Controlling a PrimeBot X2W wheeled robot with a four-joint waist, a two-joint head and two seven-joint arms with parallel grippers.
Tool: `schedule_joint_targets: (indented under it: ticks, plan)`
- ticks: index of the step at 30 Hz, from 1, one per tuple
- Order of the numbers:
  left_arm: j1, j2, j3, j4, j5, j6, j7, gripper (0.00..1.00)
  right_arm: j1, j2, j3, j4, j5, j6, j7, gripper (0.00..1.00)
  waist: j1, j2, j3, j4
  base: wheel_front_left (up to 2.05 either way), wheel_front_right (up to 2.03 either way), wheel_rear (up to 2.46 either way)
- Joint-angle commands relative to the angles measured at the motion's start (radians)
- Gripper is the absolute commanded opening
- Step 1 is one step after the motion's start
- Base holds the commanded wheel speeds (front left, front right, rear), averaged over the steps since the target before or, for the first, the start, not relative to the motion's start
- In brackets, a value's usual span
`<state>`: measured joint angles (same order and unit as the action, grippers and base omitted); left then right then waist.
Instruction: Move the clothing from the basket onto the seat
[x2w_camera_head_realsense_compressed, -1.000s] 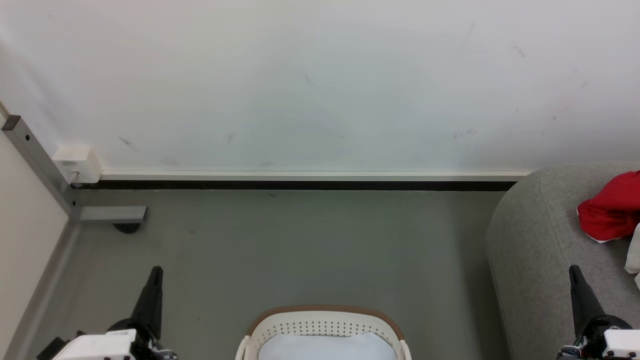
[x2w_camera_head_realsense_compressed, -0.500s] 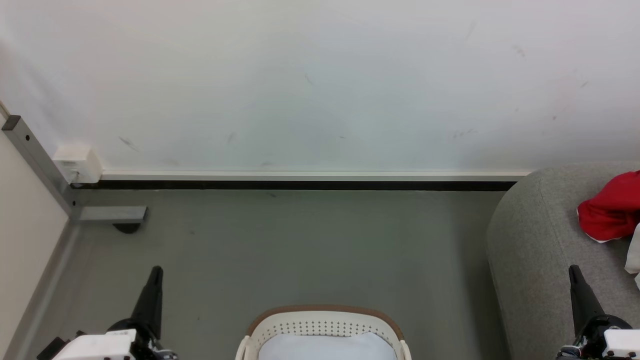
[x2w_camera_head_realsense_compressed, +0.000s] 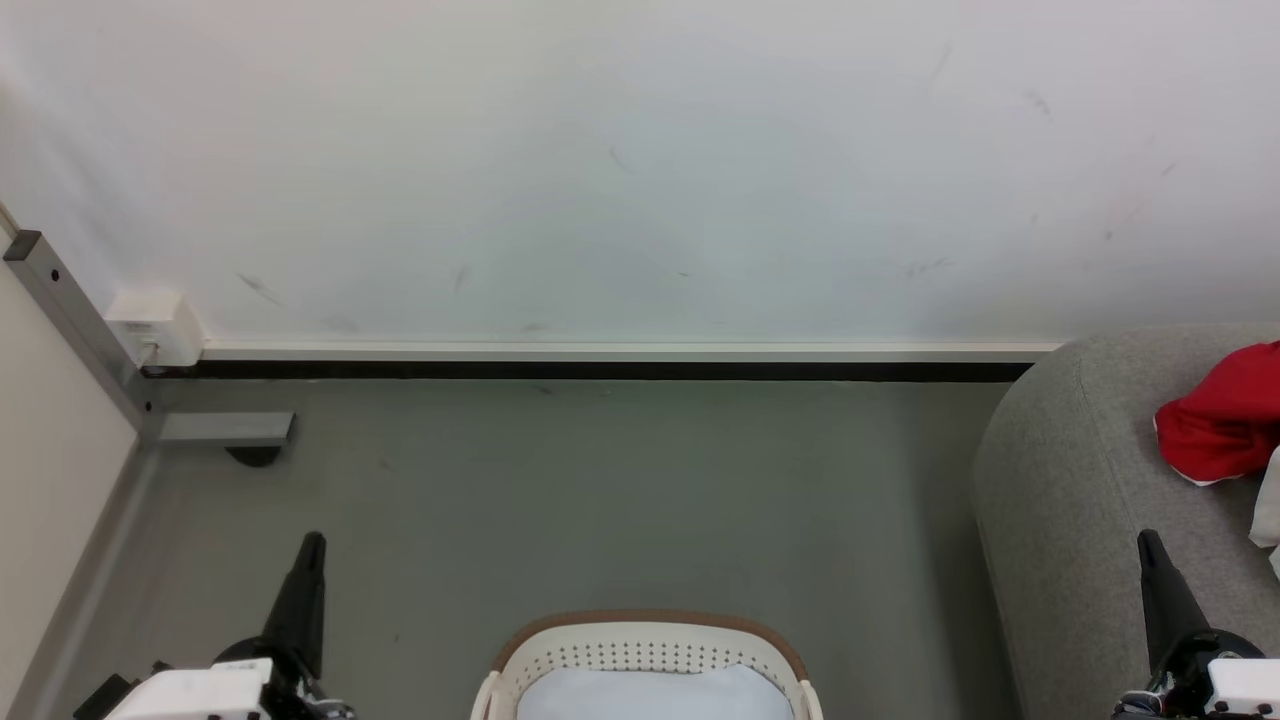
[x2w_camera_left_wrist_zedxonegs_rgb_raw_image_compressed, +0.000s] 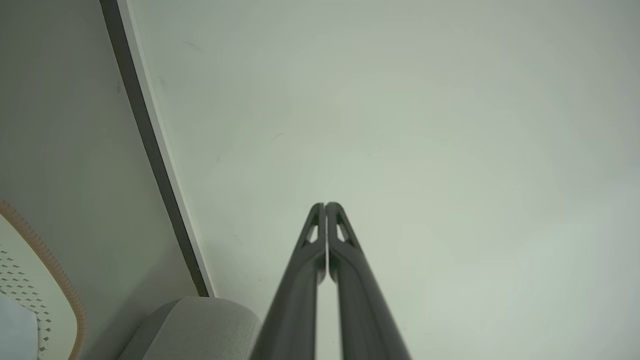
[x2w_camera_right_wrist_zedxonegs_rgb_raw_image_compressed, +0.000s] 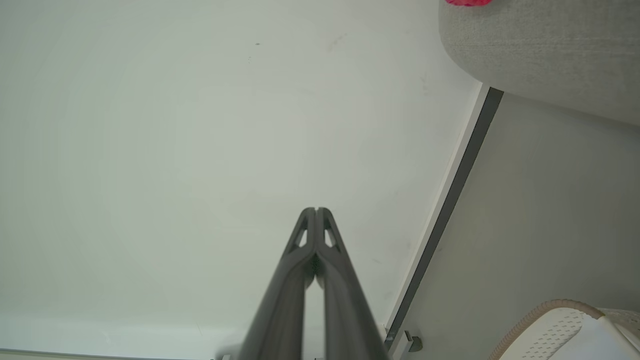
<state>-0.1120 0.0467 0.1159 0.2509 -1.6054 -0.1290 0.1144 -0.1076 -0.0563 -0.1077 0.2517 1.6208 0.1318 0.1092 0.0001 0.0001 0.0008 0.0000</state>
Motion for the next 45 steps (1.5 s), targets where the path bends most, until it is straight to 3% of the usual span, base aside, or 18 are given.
schedule_joint_targets:
  ticks: [1,45]
  plan:
    - [-0.006,0.007,0.001,-0.001,-0.012,-0.004,0.004,0.0,-0.012,0.002,-0.004,-0.004,-0.006,-0.002,0.003,0.0,-0.0001,-0.0001,0.0,0.0,0.0,0.0,0.0]
    - [-0.006,0.007,0.001,-0.002,-0.012,-0.004,0.004,0.0,-0.012,0.003,-0.006,-0.004,-0.008,-0.002,0.003,0.0,-0.0001,-0.0001,0.0,0.0,0.0,0.0,0.0]
